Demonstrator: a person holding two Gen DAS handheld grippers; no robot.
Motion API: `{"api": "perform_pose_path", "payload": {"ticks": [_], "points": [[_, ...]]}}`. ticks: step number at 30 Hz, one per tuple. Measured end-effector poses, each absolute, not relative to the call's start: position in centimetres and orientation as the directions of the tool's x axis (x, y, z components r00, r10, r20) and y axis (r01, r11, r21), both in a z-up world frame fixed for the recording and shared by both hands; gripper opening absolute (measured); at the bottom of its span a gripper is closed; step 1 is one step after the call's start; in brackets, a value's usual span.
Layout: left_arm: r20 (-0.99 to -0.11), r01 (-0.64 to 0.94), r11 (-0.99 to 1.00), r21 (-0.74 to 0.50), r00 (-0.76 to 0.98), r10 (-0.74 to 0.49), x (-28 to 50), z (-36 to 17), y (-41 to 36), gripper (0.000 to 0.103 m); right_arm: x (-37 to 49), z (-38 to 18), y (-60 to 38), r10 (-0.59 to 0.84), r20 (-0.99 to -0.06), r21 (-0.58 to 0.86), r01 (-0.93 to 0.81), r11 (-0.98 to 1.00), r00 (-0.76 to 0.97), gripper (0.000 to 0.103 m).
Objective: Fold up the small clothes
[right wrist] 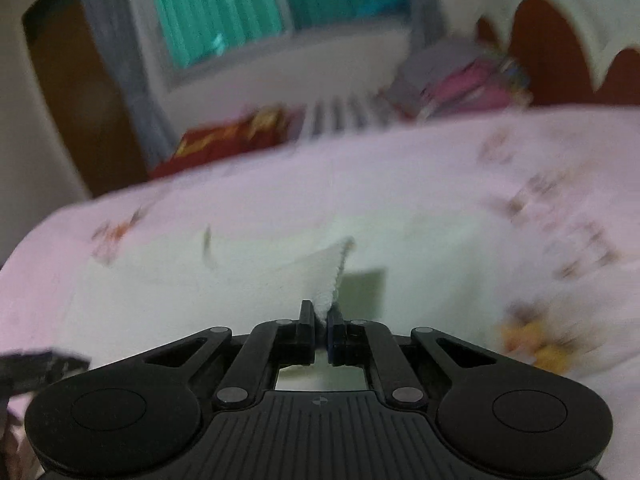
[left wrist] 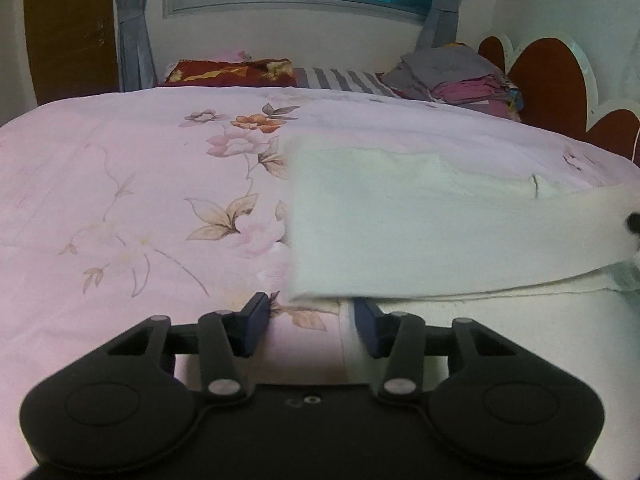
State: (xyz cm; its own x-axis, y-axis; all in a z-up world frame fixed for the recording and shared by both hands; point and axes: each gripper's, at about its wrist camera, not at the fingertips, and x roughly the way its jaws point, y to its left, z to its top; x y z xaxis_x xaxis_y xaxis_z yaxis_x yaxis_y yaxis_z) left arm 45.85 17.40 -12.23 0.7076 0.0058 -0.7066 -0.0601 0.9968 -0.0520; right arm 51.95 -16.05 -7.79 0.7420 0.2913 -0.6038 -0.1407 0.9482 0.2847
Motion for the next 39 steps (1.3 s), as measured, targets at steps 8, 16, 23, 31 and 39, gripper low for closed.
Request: {"api": "perform_pose_path", "payload": {"ticks": [8, 16, 23, 31, 39], "points": [[-0.706, -0.053, 0.997, -0.055, 0.708, -0.001, 46.1, -12.2, 17.5, 0.045, 51.4, -8.7, -20.5, 0.206, -0.634, 0.266, -0.040, 0.963, 0.746, 0.004], [-0.712, -0.046, 0.997, -0.059, 0.702, -0.010, 46.1, -12.0, 17.6, 0.042, 51.2, -8.6, -20.9, 0.193, -0.635, 0.261, -0.027, 0.965, 0.748, 0.004], [-0.719, -0.038, 0.998, -0.052, 0.695, -0.011, 46.3, -12.1, 17.5, 0.043, 50.9, -9.1, -21.1, 0.192, -0.652, 0.258, -0.023, 0.966, 0.734, 0.004], [-0.627, 0.033, 0.999, -0.028, 0.778, -0.043, 44.4, -8.3, 16.4, 0.048, 50.9, -9.9, -21.9, 0.171, -0.671, 0.243, -0.004, 0.970, 0.722, 0.018], [-0.715, 0.112, 0.993, -0.041, 0.691, -0.107, 48.2, -11.3, 12.7, 0.052, 52.2, -12.1, -18.5, 0.179, -0.724, 0.157, -0.094, 0.983, 0.667, 0.025]]}}
